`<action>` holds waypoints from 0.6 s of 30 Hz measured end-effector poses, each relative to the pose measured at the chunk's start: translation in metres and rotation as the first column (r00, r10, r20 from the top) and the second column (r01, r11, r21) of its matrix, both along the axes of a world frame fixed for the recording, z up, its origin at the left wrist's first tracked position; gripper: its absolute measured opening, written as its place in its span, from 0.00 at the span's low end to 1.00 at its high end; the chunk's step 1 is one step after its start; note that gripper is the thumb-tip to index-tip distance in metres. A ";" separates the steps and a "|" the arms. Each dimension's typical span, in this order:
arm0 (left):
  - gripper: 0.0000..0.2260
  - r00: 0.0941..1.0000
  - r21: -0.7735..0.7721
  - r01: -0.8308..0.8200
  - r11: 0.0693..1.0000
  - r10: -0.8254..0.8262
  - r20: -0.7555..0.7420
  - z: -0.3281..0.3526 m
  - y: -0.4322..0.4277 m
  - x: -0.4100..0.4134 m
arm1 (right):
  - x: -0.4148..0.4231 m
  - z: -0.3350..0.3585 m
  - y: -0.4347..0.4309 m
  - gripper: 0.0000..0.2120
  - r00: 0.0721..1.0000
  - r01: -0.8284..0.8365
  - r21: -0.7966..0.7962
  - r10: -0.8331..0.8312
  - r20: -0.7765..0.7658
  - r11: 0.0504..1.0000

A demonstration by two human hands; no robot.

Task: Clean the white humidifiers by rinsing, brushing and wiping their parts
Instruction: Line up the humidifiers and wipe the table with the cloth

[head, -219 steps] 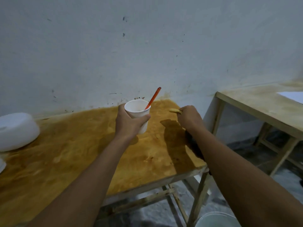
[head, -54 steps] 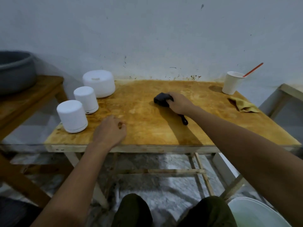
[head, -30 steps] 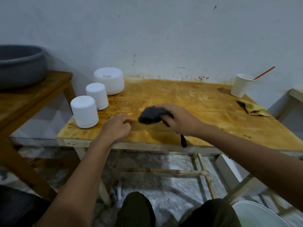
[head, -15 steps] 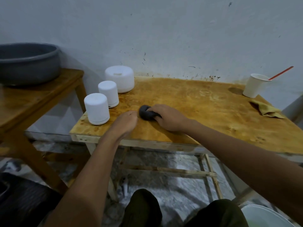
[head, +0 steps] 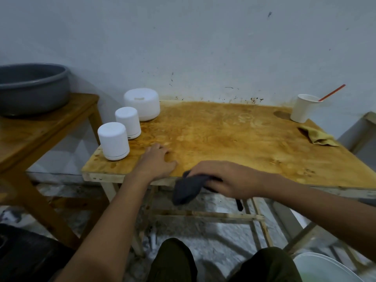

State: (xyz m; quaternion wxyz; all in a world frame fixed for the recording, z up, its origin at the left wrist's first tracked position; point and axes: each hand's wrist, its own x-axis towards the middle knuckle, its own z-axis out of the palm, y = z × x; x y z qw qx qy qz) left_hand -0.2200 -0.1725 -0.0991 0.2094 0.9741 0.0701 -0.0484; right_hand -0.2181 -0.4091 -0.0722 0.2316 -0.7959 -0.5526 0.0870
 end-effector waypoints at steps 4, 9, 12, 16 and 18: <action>0.29 1.000 0.071 0.026 0.997 -0.026 0.001 0.006 -0.018 -0.001 | 0.040 0.024 -0.032 0.12 0.946 0.325 0.143 -0.323 -0.039 0.935; 0.32 0.999 0.089 0.031 0.996 -0.033 0.026 0.004 -0.051 -0.002 | 0.120 0.011 -0.049 0.16 0.727 0.671 0.163 -0.685 0.048 0.723; 0.32 1.000 0.062 0.013 0.998 -0.014 0.005 0.001 -0.052 -0.001 | 0.148 -0.012 -0.049 0.17 0.685 0.723 -0.001 -0.717 0.131 0.691; 0.32 1.000 0.043 0.010 0.999 -0.010 -0.014 -0.001 -0.050 0.000 | 0.132 -0.028 -0.042 0.16 0.750 0.648 -0.078 -0.617 0.240 0.758; 0.32 1.000 0.051 0.006 0.999 -0.006 -0.002 -0.002 -0.051 0.001 | 0.108 -0.030 -0.044 0.16 0.806 0.561 -0.055 -0.531 0.261 0.826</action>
